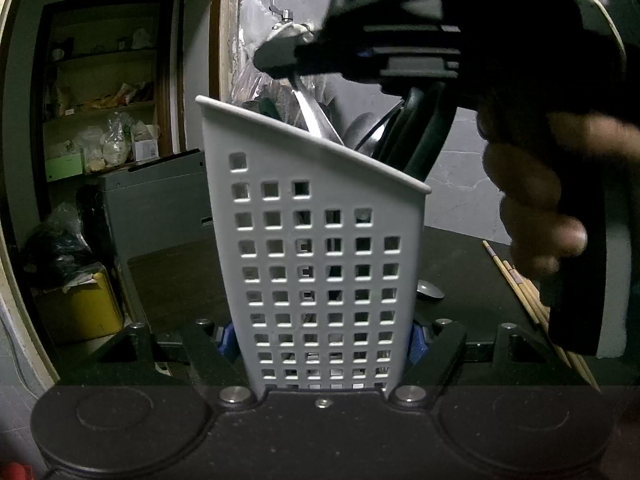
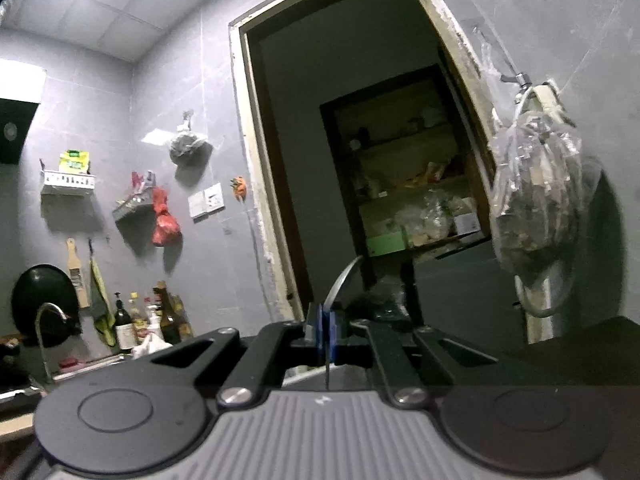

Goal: Organize utensils
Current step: 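Lower the spoon into the basket and open the right tool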

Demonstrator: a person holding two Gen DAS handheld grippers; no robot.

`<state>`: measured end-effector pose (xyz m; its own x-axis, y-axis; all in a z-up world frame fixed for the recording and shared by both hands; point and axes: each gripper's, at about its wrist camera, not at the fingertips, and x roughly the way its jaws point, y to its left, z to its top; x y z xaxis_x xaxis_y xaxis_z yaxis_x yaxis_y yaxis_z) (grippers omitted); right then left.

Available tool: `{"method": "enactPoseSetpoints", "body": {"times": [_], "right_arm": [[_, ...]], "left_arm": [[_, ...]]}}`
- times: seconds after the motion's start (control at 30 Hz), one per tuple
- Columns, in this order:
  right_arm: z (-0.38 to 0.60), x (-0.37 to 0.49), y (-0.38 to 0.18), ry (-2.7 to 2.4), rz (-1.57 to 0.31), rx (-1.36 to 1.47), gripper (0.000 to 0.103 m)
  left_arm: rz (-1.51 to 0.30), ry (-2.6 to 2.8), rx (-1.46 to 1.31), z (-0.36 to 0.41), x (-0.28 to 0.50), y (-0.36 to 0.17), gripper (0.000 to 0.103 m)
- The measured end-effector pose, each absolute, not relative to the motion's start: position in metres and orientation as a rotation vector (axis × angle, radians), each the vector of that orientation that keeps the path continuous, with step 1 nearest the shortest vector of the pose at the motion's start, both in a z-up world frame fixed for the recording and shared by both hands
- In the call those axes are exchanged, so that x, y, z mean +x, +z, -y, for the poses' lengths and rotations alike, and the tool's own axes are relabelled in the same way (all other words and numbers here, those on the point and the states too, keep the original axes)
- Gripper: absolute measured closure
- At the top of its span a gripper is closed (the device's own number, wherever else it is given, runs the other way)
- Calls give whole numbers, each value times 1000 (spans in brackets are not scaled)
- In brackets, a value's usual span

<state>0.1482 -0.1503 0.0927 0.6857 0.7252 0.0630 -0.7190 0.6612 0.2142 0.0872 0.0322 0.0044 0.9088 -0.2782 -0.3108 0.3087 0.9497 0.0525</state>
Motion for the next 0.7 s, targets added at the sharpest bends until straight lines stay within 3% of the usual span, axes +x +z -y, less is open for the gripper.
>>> {"method": "enactPoseSetpoints", "body": {"times": [0.7], "right_arm": [[148, 143, 97, 839, 21, 272, 101]], "left_arm": [[-305, -303, 103, -33, 86, 6, 27]]}}
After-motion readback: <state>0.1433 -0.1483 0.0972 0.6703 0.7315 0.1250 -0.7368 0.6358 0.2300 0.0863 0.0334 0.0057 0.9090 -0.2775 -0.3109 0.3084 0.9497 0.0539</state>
